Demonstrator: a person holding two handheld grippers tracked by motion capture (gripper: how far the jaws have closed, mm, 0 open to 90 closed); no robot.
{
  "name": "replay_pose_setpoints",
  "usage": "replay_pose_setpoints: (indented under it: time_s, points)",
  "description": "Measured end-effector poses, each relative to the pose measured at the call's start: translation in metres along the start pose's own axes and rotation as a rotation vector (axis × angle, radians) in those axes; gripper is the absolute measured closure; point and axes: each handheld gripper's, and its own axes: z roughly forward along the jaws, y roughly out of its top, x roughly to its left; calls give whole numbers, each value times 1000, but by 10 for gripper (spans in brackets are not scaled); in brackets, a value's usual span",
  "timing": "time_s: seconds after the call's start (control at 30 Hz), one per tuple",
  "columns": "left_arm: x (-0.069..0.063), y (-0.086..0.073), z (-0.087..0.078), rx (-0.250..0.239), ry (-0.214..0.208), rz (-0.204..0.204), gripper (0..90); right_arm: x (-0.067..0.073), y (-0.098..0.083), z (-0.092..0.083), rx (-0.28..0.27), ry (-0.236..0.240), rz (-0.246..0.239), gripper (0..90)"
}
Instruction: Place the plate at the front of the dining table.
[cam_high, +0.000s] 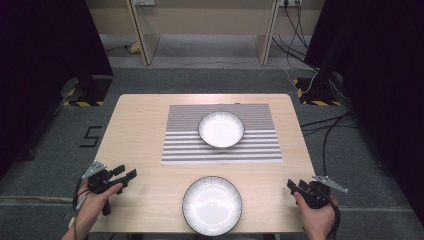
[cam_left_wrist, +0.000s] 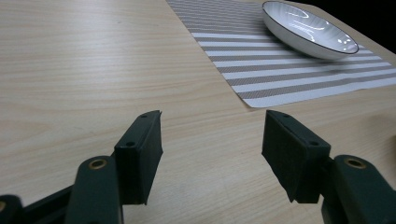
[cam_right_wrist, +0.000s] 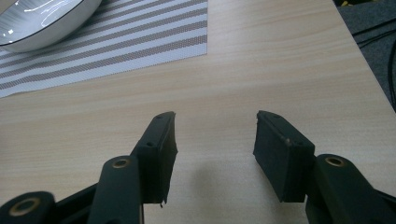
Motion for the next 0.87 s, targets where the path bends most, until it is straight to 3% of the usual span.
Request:
replay_pose_setpoints:
  time_s: [0.2,0.47,0.87]
  points:
    - [5,-5,0,4,21,-5,376,-5,-5,-4,-17,-7,17,482]
    - [4,-7,0,-49,18,-22,377,-6,-7,-5,-49,-4,29,480]
    - [3,-10,-4,-102,24,-3,378,-5,-9,-3,-69,-2,17,475]
